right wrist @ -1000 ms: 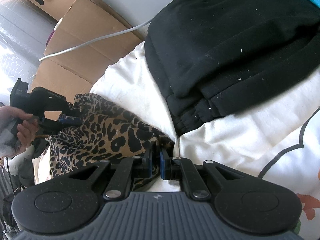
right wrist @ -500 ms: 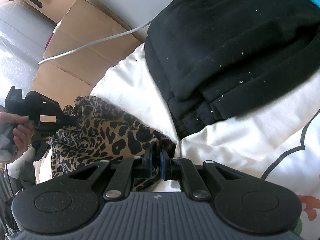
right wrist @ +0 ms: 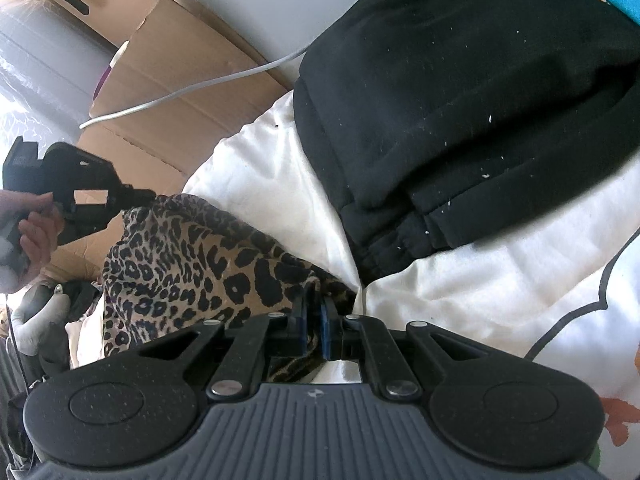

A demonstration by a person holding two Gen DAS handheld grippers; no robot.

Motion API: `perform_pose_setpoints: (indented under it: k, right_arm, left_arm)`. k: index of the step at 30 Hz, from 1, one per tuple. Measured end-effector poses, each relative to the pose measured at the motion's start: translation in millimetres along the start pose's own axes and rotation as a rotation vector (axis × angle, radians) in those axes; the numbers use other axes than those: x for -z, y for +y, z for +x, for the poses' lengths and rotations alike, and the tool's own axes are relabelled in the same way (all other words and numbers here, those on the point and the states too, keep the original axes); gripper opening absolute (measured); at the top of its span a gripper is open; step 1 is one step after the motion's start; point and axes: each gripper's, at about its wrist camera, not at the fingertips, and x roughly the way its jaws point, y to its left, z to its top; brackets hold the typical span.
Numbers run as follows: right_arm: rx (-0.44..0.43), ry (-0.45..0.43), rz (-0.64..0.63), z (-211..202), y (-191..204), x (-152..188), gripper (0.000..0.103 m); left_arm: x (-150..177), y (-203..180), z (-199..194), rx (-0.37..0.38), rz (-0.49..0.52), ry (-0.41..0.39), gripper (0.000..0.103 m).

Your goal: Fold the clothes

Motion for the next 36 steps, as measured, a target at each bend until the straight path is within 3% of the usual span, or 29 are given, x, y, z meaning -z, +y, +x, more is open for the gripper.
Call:
perform_pose_setpoints:
  k: [11, 21, 25, 28, 31, 36]
  right_arm:
    - [0.000, 0.028, -0.027, 0.8, 0.3, -5.1, 0.004]
    - [0.010, 0.012, -0.037, -11.0, 3.0, -6.8, 0.003]
    - [0.014, 0.028, -0.011, -9.5, -0.3, -4.9, 0.005]
    - [0.015, 0.028, 0.006, -14.2, -2.7, -4.5, 0.010]
    - [0.022, 0.004, 0.020, -21.4, -3.2, -4.5, 0.012]
    - [0.039, -0.060, -0.010, -32.4, 4.8, -7.6, 0.011]
  left_arm:
    - [0.5, -8.1, 48.1, -0.015, 0.036, -0.008, 0.000]
    - [-2.1, -12.6, 60.7, 0.004, 0.098, -0.003, 0.000]
    - [-3.3, -12.2, 72.4, -0.018, 0.125, 0.038, 0.002]
    - [-9.0, -13.7, 57.2, 0.027, 0.120, 0.014, 0.012]
    - [-17.0, -19.9, 30.5, 0.042, 0.187, -0.017, 0.019]
    - [-32.7, -15.5, -1.5, -0.015, 0.263, -0.030, 0.022]
